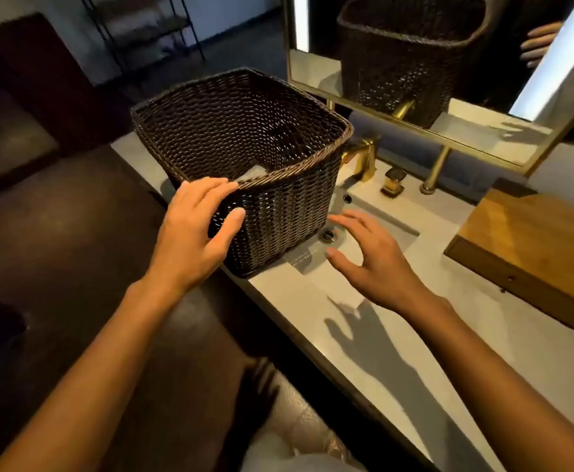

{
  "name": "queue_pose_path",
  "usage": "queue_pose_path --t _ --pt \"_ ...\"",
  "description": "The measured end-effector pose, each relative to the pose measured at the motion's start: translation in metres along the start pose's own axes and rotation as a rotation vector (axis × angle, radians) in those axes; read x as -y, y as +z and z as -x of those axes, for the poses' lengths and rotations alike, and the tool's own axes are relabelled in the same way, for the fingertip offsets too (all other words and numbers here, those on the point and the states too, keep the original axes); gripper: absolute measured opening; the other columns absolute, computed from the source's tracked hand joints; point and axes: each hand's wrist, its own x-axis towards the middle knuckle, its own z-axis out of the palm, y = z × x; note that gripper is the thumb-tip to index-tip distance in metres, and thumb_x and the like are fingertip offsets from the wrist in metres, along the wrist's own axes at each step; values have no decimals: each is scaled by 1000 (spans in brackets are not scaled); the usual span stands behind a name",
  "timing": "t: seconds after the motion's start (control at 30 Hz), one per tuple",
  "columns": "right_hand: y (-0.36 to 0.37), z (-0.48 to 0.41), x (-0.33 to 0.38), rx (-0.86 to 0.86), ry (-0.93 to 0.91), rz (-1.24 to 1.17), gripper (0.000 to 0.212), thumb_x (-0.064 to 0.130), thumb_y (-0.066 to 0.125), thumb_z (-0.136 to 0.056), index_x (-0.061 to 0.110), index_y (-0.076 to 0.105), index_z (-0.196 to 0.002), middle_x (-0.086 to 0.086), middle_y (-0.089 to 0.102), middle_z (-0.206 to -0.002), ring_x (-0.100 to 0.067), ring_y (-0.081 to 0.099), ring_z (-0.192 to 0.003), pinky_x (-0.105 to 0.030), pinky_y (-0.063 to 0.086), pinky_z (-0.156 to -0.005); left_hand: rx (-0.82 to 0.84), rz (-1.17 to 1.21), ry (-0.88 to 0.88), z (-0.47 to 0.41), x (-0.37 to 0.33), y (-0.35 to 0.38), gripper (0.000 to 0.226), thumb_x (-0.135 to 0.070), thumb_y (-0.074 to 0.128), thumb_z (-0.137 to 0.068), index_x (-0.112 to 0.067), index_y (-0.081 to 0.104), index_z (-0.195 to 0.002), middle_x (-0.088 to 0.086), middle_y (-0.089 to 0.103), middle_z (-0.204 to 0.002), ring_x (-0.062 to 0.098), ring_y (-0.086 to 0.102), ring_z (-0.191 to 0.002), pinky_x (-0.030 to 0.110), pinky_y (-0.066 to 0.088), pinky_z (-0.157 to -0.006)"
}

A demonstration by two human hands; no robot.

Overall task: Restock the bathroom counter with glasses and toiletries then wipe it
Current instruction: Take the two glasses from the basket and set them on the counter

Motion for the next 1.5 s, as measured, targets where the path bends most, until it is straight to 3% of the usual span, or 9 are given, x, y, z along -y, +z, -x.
queue_pose_path --t 0.13,0.4,0.73,0.83,0.97,1.03,1.13,1.3,1.5 --pt "-6 -74 15 -50 -144 67 56 43 55 -95 23 43 -145 -4 34 -154 -17 30 -143 -28 24 -115 193 -27 -206 -25 27 4 48 -51 30 -102 -24 63 -125 -7 66 -122 16 56 -122 59 30 -115" --pt "21 -141 4 18 -178 335 58 65 31 -93 28 59 -127 2 56 -131 -25 37 -137 -56 19 -117 306 -56 -273 -58 91 10 67 -60 19 -93 -28 72 -118 -10 64 -133 15 39 -143 52 2 -126" --pt "3 -165 12 185 -126 325 37 65 21 -95 48 54 -94 24 51 -86 3 45 -96 -45 18 -120 136 30 -131 -91 183 22 69 -67 22 -97 -27 77 -107 -9 67 -129 19 50 -134 59 10 -123" --pt "-2 -179 19 326 -105 457 54 66 9 -94 35 50 -77 15 50 -72 0 48 -83 -33 20 -117 105 51 -83 -89 188 27 61 -62 27 -99 -29 77 -108 -11 66 -130 18 50 -132 60 11 -122" --pt "-1 -212 29 549 -64 541 71 70 6 -90 24 57 -71 1 59 -66 -11 55 -65 -28 45 -83 158 41 -49 -90 190 23 50 -59 36 -97 -33 78 -106 -14 66 -129 17 51 -132 61 12 -121" --pt "5 -234 32 644 -1 516 63 74 15 -87 33 62 -83 6 66 -74 -7 60 -68 -34 52 -76 229 20 -59 -93 189 18 45 -58 40 -93 -37 77 -105 -18 66 -127 16 51 -132 60 12 -122" --pt "17 -269 30 869 127 413 58 74 38 -85 39 54 -130 8 68 -118 -10 64 -103 -34 50 -97 465 -62 -123 -106 182 5 59 -69 25 -89 -43 75 -107 -26 62 -130 9 44 -136 56 3 -124" --pt "37 -319 26 1055 213 498 60 64 50 -88 38 43 -142 -1 53 -143 -20 51 -127 -36 37 -112 906 -213 -226 -147 165 -9 70 -76 16 -87 -43 62 -128 -19 66 -127 11 47 -130 56 -9 -123" --pt "71 -363 5 1200 280 490 53 40 62 -92 25 48 -140 -9 61 -129 -25 65 -99 -31 52 -82 1225 -145 -285 -208 139 49 55 -58 44 -98 -29 52 -143 4 52 -149 29 47 -136 44 37 -114"
